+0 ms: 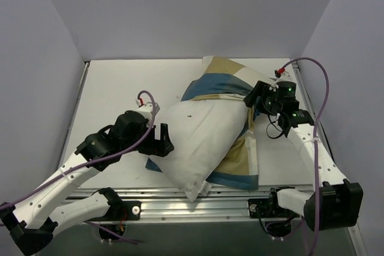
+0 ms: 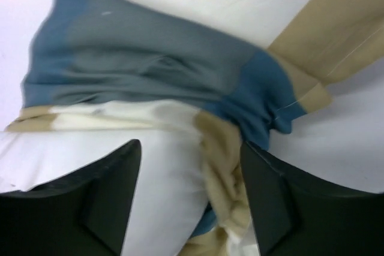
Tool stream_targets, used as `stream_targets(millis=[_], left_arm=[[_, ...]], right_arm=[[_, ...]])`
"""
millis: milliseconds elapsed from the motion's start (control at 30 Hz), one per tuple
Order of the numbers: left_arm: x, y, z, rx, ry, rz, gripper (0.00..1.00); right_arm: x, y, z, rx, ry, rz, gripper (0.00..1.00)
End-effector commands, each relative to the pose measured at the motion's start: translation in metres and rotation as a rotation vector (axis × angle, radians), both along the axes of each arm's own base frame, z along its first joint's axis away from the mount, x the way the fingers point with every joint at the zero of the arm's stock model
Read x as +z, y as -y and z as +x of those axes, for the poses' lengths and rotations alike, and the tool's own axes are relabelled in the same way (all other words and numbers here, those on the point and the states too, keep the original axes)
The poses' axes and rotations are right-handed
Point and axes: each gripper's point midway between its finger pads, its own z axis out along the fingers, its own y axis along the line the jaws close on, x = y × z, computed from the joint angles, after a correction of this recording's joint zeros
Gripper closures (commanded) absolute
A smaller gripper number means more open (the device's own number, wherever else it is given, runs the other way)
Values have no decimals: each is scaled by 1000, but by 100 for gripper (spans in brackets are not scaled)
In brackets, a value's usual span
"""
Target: Remove the pillowcase from the pillow
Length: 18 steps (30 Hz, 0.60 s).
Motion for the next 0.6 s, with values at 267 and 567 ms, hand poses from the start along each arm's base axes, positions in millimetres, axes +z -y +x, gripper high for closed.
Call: stream_targets(millis=[267, 567], left_arm=[[59, 25, 84, 9, 102, -25, 6], [-25, 64, 158, -44, -123, -23, 6]], right_arm=[[56, -35, -34, 198, 176, -34, 6], [84, -66, -12, 337, 265, -136, 3]])
